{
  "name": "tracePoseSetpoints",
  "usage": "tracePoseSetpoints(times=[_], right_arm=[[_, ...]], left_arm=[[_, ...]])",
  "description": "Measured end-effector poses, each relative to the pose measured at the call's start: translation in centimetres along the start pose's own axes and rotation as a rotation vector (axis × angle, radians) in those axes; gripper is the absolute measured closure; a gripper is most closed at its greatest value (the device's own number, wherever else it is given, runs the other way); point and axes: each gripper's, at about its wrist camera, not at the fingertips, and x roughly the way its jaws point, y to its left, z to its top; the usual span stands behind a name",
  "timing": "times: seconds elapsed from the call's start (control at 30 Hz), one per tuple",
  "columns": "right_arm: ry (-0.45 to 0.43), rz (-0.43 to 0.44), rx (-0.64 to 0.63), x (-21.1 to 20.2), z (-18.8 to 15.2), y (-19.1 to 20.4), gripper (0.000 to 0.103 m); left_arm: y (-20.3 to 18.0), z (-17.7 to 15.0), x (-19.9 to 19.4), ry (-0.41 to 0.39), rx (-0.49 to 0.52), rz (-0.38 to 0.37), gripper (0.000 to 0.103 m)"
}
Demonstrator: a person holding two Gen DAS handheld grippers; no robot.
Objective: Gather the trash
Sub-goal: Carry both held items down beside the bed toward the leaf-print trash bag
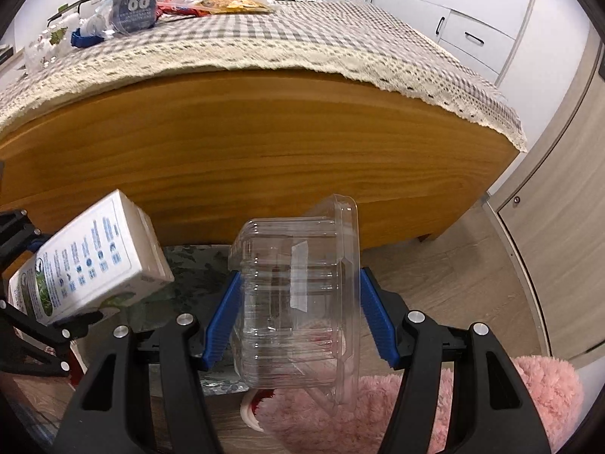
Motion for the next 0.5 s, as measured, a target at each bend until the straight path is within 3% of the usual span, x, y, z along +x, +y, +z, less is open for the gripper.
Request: tracePoseSetpoints(times=[0.5], right_arm=[[0.111, -0.034, 0.045, 5.1, 0.7, -0.9, 0.043]], left_arm=[[-1.3, 1.3, 9.4, 0.115, 0.212, -0.013, 0.031]])
